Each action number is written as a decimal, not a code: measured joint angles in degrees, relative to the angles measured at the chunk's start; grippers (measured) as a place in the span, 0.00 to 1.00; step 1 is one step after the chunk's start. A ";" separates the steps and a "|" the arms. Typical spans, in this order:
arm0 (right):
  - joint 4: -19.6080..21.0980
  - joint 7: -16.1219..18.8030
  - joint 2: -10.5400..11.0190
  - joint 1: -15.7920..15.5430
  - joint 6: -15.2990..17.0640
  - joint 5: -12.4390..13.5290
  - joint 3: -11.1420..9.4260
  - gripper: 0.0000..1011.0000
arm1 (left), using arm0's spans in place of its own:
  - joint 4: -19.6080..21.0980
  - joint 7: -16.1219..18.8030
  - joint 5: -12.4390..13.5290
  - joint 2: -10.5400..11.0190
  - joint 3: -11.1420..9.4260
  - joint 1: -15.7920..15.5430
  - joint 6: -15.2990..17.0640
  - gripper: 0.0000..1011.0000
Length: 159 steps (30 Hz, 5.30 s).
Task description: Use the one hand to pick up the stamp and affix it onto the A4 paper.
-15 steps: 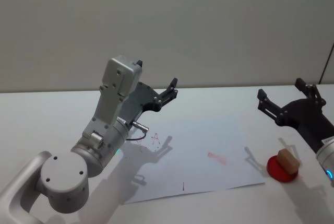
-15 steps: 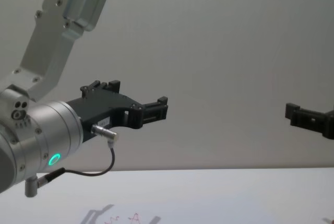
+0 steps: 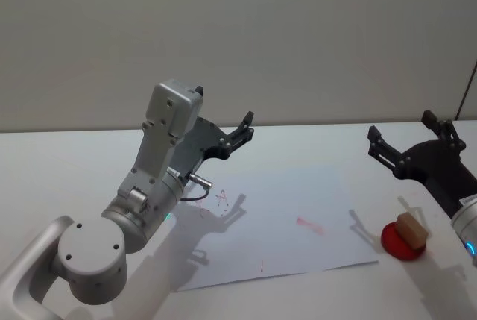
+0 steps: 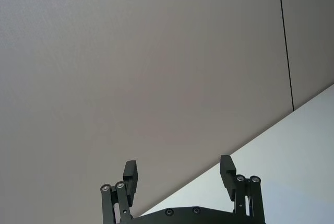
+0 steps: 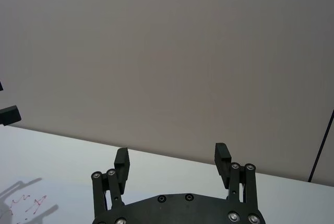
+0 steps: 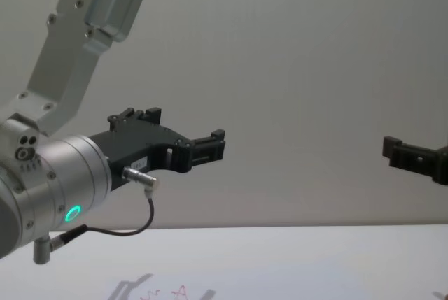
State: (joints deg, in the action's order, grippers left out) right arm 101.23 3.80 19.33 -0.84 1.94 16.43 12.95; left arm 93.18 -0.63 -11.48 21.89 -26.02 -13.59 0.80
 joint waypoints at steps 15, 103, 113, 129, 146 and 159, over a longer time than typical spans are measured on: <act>0.00 0.03 0.00 0.00 0.00 0.02 -0.02 0.99 | 0.00 0.00 0.00 0.00 0.00 0.00 0.00 0.99; -0.84 -4.25 0.02 -6.57 19.72 -6.09 -0.23 0.58 | 0.00 0.00 0.00 0.00 0.00 0.00 0.00 0.99; -1.37 -3.80 -0.16 -6.13 19.87 -6.32 -0.21 0.26 | 0.00 0.00 0.00 0.00 0.00 0.00 0.00 0.99; -1.46 -1.58 -0.91 -4.74 16.33 -7.20 -0.09 0.22 | 0.00 0.00 0.00 0.00 0.00 0.00 0.00 0.99; -5.20 7.29 -5.46 2.19 12.41 -5.48 1.44 0.22 | 0.00 0.00 0.00 0.00 0.00 0.00 0.00 0.99; -8.66 8.24 -6.41 4.76 18.52 -7.81 1.85 0.22 | 0.00 0.00 0.00 0.00 0.00 0.00 0.00 0.99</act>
State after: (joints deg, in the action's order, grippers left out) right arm 92.57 12.04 12.93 3.92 20.46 8.63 14.80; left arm 93.18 -0.63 -11.48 21.89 -26.03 -13.59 0.80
